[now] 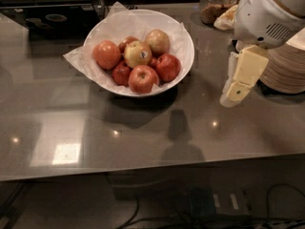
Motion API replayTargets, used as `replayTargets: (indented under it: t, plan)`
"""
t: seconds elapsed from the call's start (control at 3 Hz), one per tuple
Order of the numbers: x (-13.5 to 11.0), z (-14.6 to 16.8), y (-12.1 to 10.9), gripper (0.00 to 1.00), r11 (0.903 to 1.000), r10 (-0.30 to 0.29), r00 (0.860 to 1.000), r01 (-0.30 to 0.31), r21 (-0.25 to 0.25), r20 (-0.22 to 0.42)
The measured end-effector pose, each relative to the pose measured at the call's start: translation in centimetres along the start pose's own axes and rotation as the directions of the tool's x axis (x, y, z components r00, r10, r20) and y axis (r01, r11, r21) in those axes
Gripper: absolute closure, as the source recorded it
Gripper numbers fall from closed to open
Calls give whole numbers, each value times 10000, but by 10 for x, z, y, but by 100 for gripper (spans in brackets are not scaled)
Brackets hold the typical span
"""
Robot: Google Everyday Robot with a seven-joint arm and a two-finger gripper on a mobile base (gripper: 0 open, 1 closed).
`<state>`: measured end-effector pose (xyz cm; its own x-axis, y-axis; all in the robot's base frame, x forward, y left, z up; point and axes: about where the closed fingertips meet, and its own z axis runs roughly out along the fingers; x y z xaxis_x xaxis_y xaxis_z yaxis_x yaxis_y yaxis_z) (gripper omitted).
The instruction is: Pick apple from white bowl
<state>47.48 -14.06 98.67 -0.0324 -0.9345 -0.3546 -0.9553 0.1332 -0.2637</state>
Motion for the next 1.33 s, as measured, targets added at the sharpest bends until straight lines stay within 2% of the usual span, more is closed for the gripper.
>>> replayTargets:
  t: [0.33,0.67,1.0,1.33]
  plan:
    - [0,0,0,0,10000,0,10000,0,0,2]
    - [-6,13,-3,0,9997,191,9972,-203,146,727]
    - [-27,38,-14,0,9998,91,9819,-125,170,1890]
    - [-46,44,-31,0,9987,-300,9647,182,473,2616]
